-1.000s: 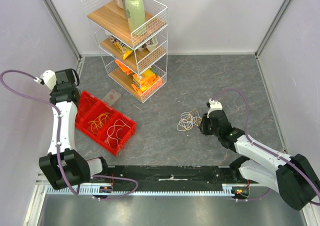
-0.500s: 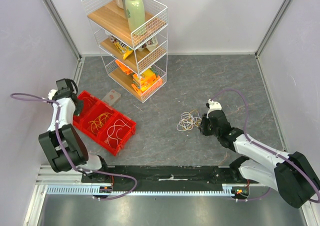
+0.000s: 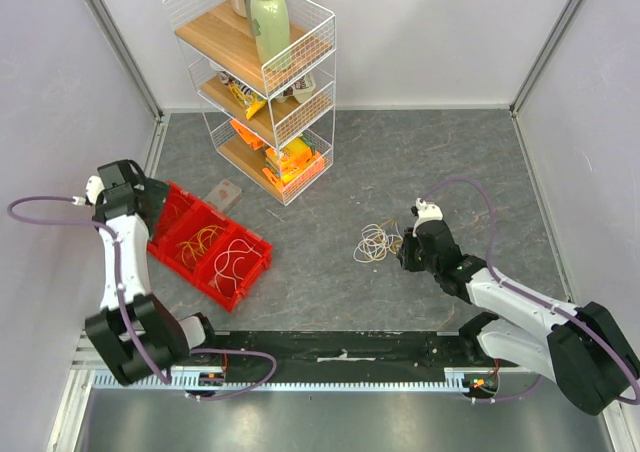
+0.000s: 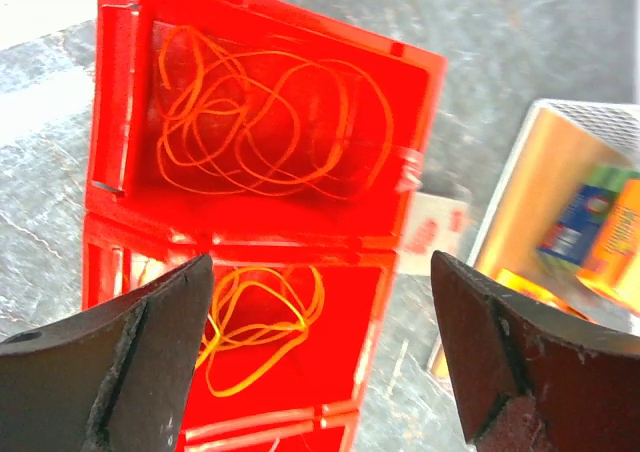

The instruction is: Untangle the cables

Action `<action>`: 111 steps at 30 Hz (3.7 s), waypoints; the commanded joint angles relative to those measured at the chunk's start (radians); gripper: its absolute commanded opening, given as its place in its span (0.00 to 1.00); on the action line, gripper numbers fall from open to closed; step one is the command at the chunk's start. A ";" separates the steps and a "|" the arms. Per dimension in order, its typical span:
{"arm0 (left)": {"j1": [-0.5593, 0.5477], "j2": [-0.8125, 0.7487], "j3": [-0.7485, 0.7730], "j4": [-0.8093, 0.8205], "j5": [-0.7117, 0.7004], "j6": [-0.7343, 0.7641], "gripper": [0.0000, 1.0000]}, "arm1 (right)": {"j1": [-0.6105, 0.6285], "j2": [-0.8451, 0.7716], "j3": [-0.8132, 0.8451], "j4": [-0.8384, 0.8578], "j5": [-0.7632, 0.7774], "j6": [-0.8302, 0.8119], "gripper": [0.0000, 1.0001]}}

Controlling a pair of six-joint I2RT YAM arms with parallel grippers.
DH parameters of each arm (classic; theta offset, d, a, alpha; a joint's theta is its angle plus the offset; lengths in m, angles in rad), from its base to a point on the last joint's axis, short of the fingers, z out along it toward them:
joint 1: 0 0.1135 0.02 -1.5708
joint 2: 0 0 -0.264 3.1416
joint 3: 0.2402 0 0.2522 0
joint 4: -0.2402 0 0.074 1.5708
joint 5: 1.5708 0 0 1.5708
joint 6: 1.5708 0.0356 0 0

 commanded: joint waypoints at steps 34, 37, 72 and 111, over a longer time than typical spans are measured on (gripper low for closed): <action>-1.307 0.065 -0.254 0.462 0.158 0.051 0.68 | 0.311 0.045 -0.028 0.197 -0.224 0.023 0.04; -1.304 0.093 -0.237 0.488 0.144 0.071 0.58 | 0.311 0.036 -0.040 0.206 -0.238 0.034 0.05; -1.304 -0.206 -0.036 0.427 0.423 0.125 0.02 | 0.323 -0.091 -0.004 0.188 -0.224 -0.003 0.73; -1.304 -0.507 0.494 -0.057 -0.102 0.385 0.02 | 0.053 -0.090 0.076 -0.192 0.342 0.171 0.67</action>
